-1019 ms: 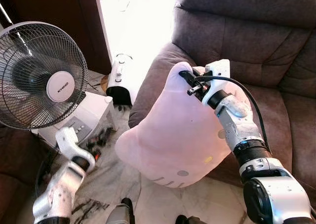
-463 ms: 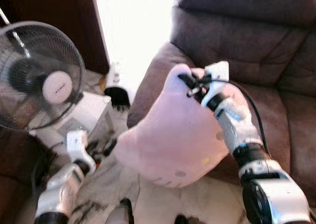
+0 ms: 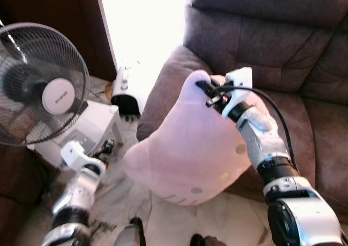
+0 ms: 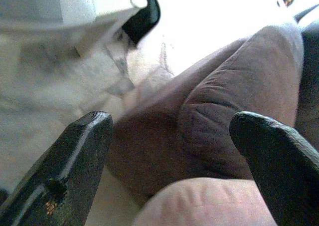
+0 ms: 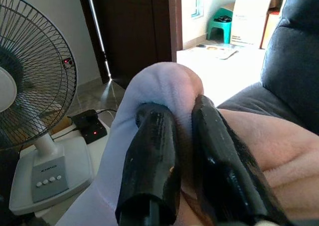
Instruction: Move the pillow to the sofa from floor
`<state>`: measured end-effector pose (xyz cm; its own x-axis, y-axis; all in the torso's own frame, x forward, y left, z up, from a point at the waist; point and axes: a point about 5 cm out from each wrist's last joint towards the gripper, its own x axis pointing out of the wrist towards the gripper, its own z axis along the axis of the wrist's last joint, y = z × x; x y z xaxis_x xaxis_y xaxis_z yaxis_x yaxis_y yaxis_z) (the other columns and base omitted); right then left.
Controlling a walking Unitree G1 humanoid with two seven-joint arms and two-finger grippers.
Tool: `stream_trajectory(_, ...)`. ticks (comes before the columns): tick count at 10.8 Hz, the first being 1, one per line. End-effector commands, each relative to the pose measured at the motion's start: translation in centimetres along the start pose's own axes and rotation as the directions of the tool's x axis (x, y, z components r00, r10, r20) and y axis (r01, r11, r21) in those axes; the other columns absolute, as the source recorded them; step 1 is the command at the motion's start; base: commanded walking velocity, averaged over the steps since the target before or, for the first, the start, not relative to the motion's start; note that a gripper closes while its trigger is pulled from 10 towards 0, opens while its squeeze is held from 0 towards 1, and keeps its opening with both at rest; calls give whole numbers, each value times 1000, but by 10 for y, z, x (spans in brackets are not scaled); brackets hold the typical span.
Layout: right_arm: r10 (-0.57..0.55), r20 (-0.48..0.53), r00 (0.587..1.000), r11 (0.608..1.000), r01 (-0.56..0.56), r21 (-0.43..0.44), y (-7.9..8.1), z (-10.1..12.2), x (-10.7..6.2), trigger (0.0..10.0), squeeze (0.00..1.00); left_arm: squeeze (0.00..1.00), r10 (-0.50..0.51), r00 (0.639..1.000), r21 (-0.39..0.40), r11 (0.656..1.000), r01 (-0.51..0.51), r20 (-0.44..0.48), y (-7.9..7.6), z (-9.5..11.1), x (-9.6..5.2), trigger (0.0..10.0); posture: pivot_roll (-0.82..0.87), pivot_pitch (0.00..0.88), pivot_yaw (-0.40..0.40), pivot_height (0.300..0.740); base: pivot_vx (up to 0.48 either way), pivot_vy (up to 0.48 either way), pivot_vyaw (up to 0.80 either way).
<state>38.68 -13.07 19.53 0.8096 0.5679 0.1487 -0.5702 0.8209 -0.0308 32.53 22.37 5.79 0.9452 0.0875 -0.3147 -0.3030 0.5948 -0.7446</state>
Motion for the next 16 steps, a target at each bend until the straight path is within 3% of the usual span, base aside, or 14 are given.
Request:
stream_trajectory(1, 20, 106, 994, 1000, -18, -25, 3, 25, 6, 10000, 0, 0, 62, 997, -59, 996, -65, -52, 9, -11, 0, 10000, 156, 193, -60, 740, 0, 0, 0)
stream_trajectory(2, 19, 109, 994, 1000, -16, -26, 3, 26, 6, 10000, 0, 0, 257, 958, -100, 958, -270, -130, 25, -21, 0, 10000, 153, 191, -58, 740, 0, 0, 0)
stream_trajectory(3, 18, 111, 994, 1000, -15, -26, 3, 26, 6, 10000, 0, 0, 253, 961, -142, 953, -267, -110, 23, -18, 1, 10000, 147, 190, -57, 740, 0, 0, 0)
stream_trajectory(5, 19, 107, 994, 1000, -16, -22, 4, 24, 5, 10000, 0, 0, 136, 987, -199, 968, -151, -87, 4, -7, 9, 10000, 154, 186, -52, 740, 0, 0, 0)
stream_trajectory(7, 16, 110, 994, 1000, -14, -18, 5, 24, 5, 10000, 0, 0, 30, 989, -183, 981, -57, -146, -7, -14, 11, 10000, 150, 182, -49, 740, 0, 0, 0)
stream_trajectory(8, 18, 113, 993, 1000, -16, -19, 6, 24, 5, 10000, 0, 0, 100, 971, -151, 979, -134, -219, -3, -23, 10, 10000, 149, 180, -48, 740, 0, 0, 0)
stream_trajectory(14, 13, 111, 994, 1000, -11, -14, 7, 22, 3, 10000, 0, 0, 94, 956, -229, 960, -161, -279, -15, -24, 13, 10000, 149, 171, -41, 740, 0, 0, 0)
stream_trajectory(15, 12, 111, 994, 1000, -11, -11, 8, 22, 3, 10000, 0, 0, 90, 957, -48, 993, -107, -276, -14, -25, 13, 10000, 147, 172, -40, 740, 0, 0, 0)
stream_trajectory(16, 12, 109, 994, 1000, -11, -14, 8, 21, 3, 10000, 0, 0, -13, 977, 339, 937, 87, -214, -19, -18, 13, 10000, 145, 174, -38, 740, 0, 0, 0)
